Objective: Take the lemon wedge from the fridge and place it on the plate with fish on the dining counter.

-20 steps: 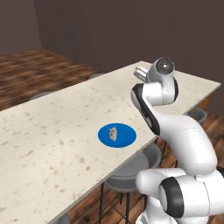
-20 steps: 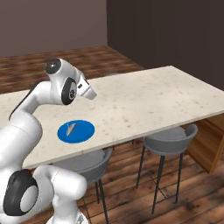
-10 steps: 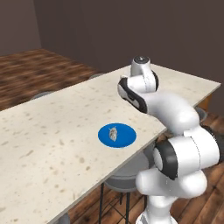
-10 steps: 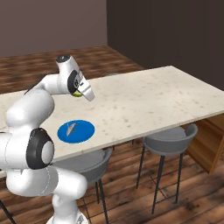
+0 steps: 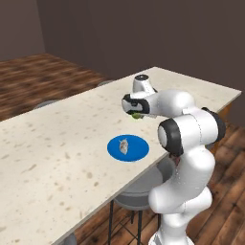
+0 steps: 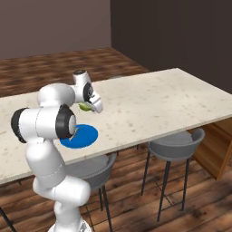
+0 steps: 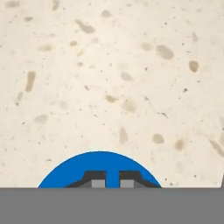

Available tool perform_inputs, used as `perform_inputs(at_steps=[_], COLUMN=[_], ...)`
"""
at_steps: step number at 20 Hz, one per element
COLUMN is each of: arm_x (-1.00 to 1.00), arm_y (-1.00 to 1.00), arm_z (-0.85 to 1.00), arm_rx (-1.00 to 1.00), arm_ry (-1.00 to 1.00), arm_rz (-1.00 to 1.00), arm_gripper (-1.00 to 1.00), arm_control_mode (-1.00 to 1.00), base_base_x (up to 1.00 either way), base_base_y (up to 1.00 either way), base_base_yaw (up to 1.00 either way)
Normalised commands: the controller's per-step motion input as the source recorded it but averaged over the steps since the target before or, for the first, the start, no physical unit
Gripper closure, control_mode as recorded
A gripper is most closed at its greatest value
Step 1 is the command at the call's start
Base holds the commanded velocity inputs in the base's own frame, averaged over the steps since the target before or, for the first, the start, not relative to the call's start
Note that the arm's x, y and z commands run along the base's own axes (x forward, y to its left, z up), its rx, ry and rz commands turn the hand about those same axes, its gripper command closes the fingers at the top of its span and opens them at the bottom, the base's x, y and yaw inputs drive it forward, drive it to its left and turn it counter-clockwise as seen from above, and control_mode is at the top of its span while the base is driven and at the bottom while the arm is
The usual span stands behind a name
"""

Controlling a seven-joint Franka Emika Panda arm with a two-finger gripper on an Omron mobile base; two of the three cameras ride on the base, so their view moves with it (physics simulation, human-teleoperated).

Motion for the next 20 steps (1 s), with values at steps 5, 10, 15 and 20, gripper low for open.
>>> perform_inputs(at_steps=[5, 10, 15, 20], arm_x=[0.31, -0.06, -0.03, 0.0], arm_y=[0.03, 0.24, 0.22, 0.0], arm_z=[-0.6, -0.54, -0.42, -0.34], arm_rx=[0.01, 0.01, 0.02, 0.05], arm_ry=[0.0, 0.0, 0.0, 0.0], arm_rz=[0.07, 0.09, 0.07, 0.03], arm_gripper=[1.0, 1.0, 1.0, 1.0], arm_control_mode=[-1.0, -1.0, -1.0, -1.0], base_base_x=[0.0, 0.0, 0.0, 0.0], base_base_y=[0.0, 0.0, 0.0, 0.0], base_base_yaw=[0.0, 0.0, 0.0, 0.0])
